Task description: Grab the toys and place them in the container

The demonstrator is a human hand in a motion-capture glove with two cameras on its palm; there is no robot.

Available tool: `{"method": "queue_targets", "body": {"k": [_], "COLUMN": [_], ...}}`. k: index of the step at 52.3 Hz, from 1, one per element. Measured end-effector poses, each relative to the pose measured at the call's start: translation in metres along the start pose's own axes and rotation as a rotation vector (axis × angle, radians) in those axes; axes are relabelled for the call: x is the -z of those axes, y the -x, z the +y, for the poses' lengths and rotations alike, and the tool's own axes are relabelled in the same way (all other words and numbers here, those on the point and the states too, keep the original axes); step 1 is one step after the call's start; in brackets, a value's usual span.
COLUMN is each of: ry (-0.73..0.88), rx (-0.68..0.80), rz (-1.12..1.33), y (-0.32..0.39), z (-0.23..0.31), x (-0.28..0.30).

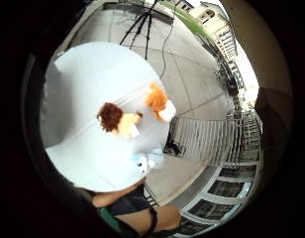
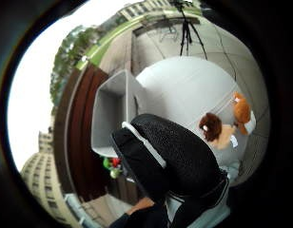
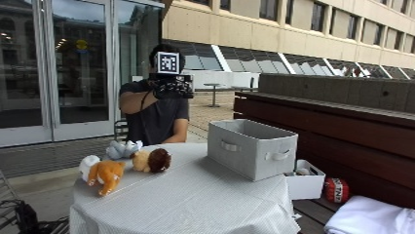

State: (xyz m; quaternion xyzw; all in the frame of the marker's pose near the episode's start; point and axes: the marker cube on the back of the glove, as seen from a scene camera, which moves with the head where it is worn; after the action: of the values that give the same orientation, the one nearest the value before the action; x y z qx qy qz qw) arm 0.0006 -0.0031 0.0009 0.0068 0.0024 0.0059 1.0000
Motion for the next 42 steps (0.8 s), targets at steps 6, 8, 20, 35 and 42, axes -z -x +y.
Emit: {"method": "queue_targets", "body": {"k": [6, 8, 20, 35, 42], "ry": [-0.008, 0.007, 0.054, 0.013, 0.094], "rx": [-0.023, -0.023, 0.002, -0.014, -0.104], "rz": [0.004, 0.003, -0.003, 0.015, 0.028], "y": [-0.001, -0.001, -0.005, -0.018, -0.020], "z": [-0.004, 0.000, 0.007, 0.001, 0.009], "x": [-0.001, 0.000, 0.002, -0.004, -0.004]}}
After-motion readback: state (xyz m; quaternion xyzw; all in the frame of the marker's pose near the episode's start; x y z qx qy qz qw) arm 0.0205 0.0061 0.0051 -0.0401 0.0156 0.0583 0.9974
